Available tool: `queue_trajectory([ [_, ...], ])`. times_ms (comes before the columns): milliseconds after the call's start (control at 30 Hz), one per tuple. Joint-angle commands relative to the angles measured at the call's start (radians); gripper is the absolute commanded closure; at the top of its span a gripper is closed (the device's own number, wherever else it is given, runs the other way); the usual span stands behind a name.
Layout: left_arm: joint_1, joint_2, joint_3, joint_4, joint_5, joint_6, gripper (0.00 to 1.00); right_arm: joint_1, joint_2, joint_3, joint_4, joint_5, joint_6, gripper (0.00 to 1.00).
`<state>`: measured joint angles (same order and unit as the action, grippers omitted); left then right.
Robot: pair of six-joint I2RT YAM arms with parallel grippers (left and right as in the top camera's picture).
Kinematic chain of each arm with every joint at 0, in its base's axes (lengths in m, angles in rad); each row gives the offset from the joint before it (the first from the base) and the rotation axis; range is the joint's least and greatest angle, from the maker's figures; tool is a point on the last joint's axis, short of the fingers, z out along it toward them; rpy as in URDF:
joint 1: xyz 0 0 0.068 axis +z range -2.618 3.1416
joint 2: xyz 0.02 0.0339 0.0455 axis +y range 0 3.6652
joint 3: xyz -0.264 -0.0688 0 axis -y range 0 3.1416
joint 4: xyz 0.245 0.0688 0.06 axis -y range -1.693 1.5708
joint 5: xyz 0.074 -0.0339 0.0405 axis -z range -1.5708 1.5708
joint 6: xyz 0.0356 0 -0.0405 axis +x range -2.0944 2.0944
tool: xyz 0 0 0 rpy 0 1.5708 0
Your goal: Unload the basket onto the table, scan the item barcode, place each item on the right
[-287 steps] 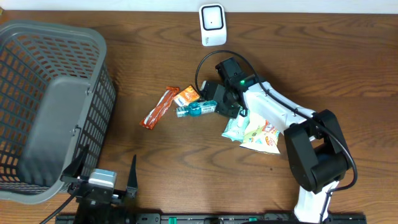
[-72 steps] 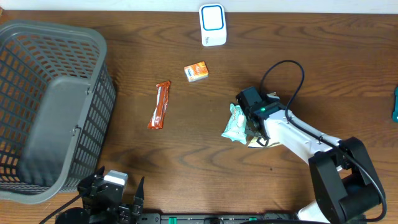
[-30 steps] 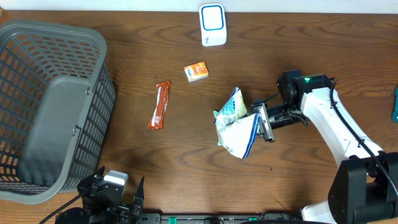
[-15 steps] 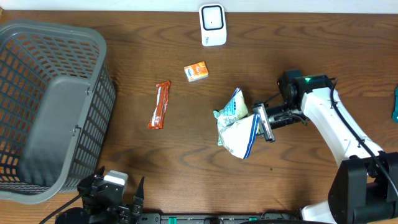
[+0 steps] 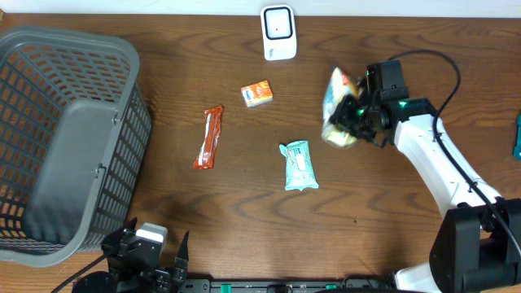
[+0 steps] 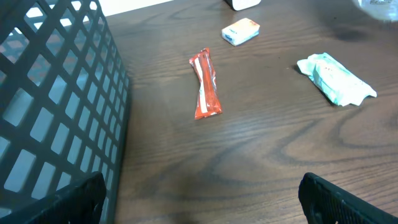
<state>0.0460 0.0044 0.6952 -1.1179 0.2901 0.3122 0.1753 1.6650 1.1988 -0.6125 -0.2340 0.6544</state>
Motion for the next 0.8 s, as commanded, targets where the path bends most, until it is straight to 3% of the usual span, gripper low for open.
queue_trajectory([
  [0, 0.005, -0.001, 0.004, 0.003, 0.013, 0.005, 0.01, 0.035, 0.023, -0.048, 0.144, 0.307, -0.072, 0.98],
  [200, 0.005, -0.001, 0.004, 0.003, 0.013, 0.005, 0.02, 0.095, 0.229, -0.233, 0.502, 0.275, -0.02, 0.99],
  [300, 0.005, -0.001, 0.004, 0.003, 0.013, 0.005, 0.01, 0.11, 0.332, -0.231, 0.546, 0.22, -0.035, 0.99],
  [400, 0.005, -0.001, 0.004, 0.003, 0.013, 0.005, 0.02, 0.109, 0.306, -0.184, 0.551, 0.118, -0.053, 0.99],
  [567, 0.005, -0.001, 0.004, 0.003, 0.013, 0.005, 0.02, 0.084, 0.051, -0.021, 0.341, -0.038, -0.006, 0.99],
  [767, 0.005, -0.001, 0.004, 0.003, 0.013, 0.005, 0.02, -0.016, -0.203, 0.071, -0.011, -0.584, 0.185, 0.98],
])
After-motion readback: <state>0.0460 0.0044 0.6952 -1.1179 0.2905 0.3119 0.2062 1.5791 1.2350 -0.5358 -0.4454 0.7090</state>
